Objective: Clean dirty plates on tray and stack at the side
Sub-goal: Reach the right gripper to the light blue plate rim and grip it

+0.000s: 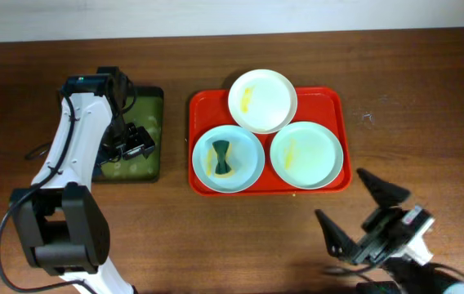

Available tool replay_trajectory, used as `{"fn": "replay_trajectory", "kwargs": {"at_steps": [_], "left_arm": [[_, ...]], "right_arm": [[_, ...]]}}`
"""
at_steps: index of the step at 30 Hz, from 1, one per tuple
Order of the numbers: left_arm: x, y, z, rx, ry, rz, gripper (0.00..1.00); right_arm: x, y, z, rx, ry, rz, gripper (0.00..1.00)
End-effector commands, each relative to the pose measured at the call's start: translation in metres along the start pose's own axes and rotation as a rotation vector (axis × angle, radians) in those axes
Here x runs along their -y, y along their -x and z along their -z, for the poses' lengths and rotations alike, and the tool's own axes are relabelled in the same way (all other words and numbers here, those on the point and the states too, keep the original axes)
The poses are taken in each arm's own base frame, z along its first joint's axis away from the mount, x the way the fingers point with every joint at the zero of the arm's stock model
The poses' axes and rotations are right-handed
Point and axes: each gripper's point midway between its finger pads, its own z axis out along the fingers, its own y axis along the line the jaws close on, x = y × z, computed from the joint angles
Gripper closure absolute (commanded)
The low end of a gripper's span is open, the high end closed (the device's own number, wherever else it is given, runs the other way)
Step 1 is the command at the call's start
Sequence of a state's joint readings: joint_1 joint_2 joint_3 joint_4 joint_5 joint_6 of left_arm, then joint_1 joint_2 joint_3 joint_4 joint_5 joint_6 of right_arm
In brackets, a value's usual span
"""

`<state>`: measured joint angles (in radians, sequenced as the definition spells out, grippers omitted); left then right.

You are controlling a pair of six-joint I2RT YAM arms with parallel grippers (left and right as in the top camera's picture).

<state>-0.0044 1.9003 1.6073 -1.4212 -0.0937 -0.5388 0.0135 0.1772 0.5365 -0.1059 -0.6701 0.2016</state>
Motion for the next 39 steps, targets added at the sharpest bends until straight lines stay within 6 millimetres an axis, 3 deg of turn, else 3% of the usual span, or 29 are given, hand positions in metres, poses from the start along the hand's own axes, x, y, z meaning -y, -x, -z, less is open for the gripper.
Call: {"fn": "replay_trajectory", "kwargs": {"at_steps": [1,2,3,5,7,9,12,14,16,18,22,24,30,35,39], "left_arm": [[0.001,-0.001,-0.001,-0.005,-0.001,-0.014,0.01],[0.001,-0.001,-0.001,-0.006,-0.001,-0.015,0.01],[0.001,-0.001,-0.001,-0.006,0.0,-0.015,0.01],[0.0,-0.002,-0.001,-0.009,0.002,-0.015,0.01],[0.0,-0.002,-0.001,-0.012,0.003,-0.015,0.01],[0.0,-0.002,-0.001,-0.009,0.002,-0.015,0.01],[0.0,-0.001,-0.001,-0.007,0.001,-0.015,0.01],[0.002,0.001,-0.001,0.002,-0.005,-0.014,0.01],[0.003,0.002,-0.001,0.006,-0.008,-0.013,0.01],[0.002,0.001,-0.001,0.0,-0.004,-0.014,0.01],[0.001,-0.001,-0.001,-0.005,-0.001,-0.014,0.01],[0.001,-0.001,-0.001,-0.005,-0.001,-0.014,0.01],[0.01,0.0,-0.001,-0.008,-0.049,-0.013,0.01],[0.01,0.0,-0.001,-0.009,-0.052,-0.013,0.0],[0.01,0.0,-0.001,-0.01,-0.051,-0.013,0.0]], "right_arm": [[0.015,0.011,-0.025,-0.262,-0.006,0.035,0.02],[0.015,0.009,-0.032,-0.328,0.027,-0.018,0.02],[0.008,0.01,-0.052,-0.398,0.159,-0.135,0.02],[-0.005,0.01,-0.07,-0.445,0.364,-0.324,0.02],[0.0,0.003,-0.091,-0.476,0.475,-0.494,0.02],[0.024,-0.036,-0.117,-0.571,0.408,-0.643,0.04],[0.069,-0.157,-0.134,-0.898,-0.083,-0.657,0.12],[0.058,-0.211,-0.141,-1.069,-0.131,-0.638,0.11],[0.054,-0.244,-0.148,-1.212,-0.146,-0.657,0.16],[0.068,-0.275,-0.152,-1.352,-0.253,-0.618,0.44],[0.075,-0.33,-0.164,-1.428,-0.295,-0.561,0.5],[0.085,-0.34,-0.163,-1.434,-0.339,-0.523,0.5],[0.097,-0.342,-0.172,-1.394,-0.341,-0.44,0.5],[0.088,-0.344,-0.181,-1.38,-0.259,-0.358,0.5],[0.087,-0.368,-0.171,-1.445,-0.276,-0.343,0.49]]}}
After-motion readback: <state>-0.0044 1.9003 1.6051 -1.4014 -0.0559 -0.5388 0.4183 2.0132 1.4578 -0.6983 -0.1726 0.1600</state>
